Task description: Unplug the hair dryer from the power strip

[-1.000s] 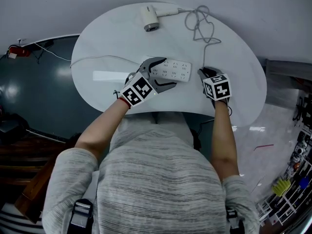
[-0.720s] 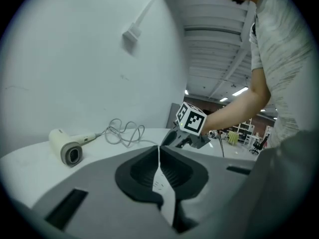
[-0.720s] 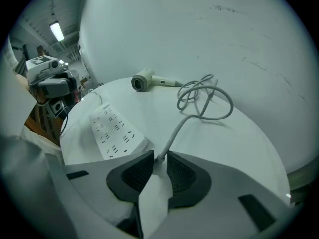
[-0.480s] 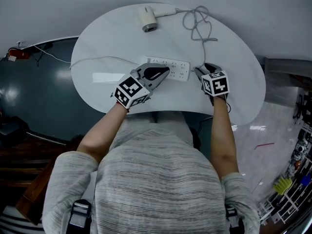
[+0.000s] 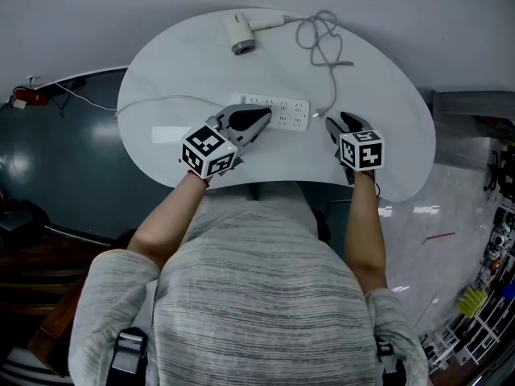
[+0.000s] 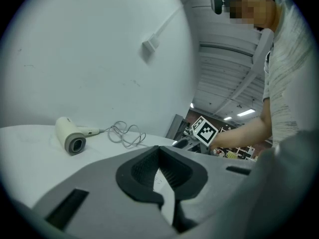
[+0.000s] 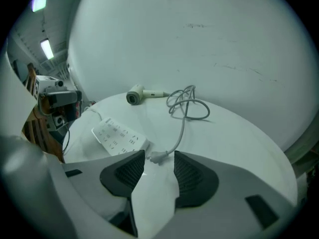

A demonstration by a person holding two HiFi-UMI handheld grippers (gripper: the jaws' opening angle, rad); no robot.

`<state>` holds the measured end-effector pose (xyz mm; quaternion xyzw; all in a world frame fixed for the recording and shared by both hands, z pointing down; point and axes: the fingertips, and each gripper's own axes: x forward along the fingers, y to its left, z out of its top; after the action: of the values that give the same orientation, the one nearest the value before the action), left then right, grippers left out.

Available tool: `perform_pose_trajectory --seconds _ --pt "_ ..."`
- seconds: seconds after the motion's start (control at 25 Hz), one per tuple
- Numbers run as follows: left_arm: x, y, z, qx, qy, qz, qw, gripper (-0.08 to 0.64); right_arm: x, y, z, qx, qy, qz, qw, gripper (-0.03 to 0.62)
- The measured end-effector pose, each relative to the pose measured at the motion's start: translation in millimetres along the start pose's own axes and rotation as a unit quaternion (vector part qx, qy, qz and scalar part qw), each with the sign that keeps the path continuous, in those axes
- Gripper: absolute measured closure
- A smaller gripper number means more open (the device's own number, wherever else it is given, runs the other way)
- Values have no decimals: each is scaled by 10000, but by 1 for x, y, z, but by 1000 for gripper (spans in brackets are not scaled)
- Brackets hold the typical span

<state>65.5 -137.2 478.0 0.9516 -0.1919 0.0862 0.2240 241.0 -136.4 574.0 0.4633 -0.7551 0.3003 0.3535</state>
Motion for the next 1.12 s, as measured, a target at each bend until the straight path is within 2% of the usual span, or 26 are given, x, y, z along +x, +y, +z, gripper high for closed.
perform_pose_trajectory --seconds 0.16,0.28,0.44,0.6,0.84,1.12 --pt "-5 -6 1 9 -23 -100 9999 554 -17 22 20 15 -737 80 9973 400" --pt "-10 -11 4 37 -52 -192 9998 554 -30 46 38 -264 -1277 174 9913 419" --pt "-17 -19 5 68 -97 -317 9994 554 -47 84 56 -632 -1936 395 9782 511" --pt "-23 -25 6 114 -112 -404 9991 554 -62 119 71 -720 -2449 674 9645 549" --pt "-38 -35 11 153 -268 -494 9983 554 -77 164 80 -834 -2810 918 9516 560" --pt "-50 -46 8 174 -315 -633 9973 554 -75 214 76 -969 -2807 1313 9458 561"
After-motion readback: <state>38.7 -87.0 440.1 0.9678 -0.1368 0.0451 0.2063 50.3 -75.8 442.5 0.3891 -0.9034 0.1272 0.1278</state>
